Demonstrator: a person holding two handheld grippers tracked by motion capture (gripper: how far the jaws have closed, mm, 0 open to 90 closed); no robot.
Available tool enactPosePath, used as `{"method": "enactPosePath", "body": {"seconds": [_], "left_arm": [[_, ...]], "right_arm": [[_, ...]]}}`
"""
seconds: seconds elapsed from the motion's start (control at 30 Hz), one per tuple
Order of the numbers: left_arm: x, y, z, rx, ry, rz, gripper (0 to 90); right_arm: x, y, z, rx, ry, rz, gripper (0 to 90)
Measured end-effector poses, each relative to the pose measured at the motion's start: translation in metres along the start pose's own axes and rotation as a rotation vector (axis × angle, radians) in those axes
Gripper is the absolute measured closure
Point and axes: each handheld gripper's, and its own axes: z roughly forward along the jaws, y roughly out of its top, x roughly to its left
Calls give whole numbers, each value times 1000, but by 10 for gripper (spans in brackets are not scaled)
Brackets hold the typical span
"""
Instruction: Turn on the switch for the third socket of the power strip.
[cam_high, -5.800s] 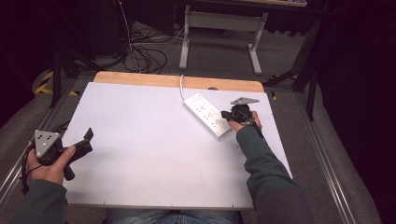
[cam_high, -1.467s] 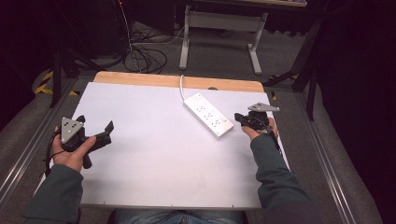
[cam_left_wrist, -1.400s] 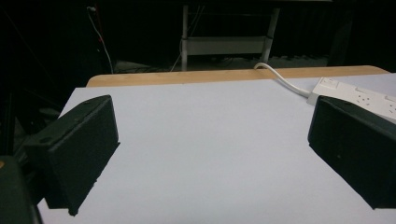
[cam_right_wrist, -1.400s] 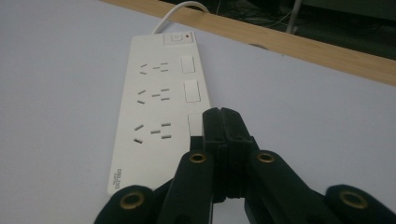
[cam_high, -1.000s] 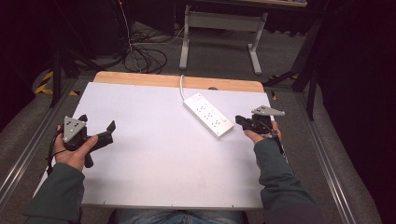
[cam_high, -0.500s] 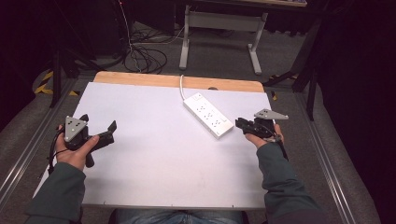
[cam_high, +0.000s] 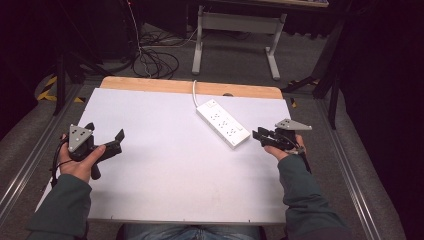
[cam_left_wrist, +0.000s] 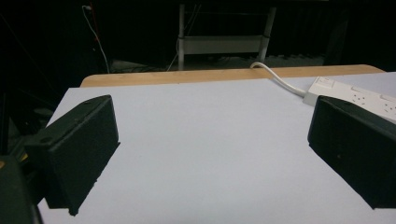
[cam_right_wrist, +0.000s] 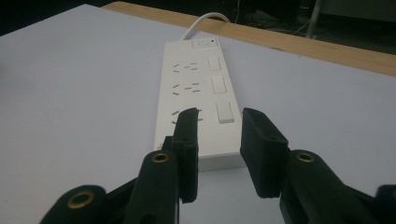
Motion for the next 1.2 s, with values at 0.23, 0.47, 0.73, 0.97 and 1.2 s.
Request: {"method": "enactPosePath", "body": {"seconds": [0.23,0.47,0.73,0.97,1.2], "left_arm": [[0,0,0,-3,0,-5,24],[0,0,0,-1,-1,-4,24],[0,0,-1,-1,1,-4,24],[1,0,-1,0,2,-3,24],[0,0,-1,1,2,-2,24]], "right_arm": [[-1,-2,0,-2,3,12,579],[-4,-5,-2,-14,3,41,486],[-5,-7,-4,-35,13,42,378],[-4,-8,-2,-43,33,49,309],[-3,-7,-4,-68,46,49,247]]}}
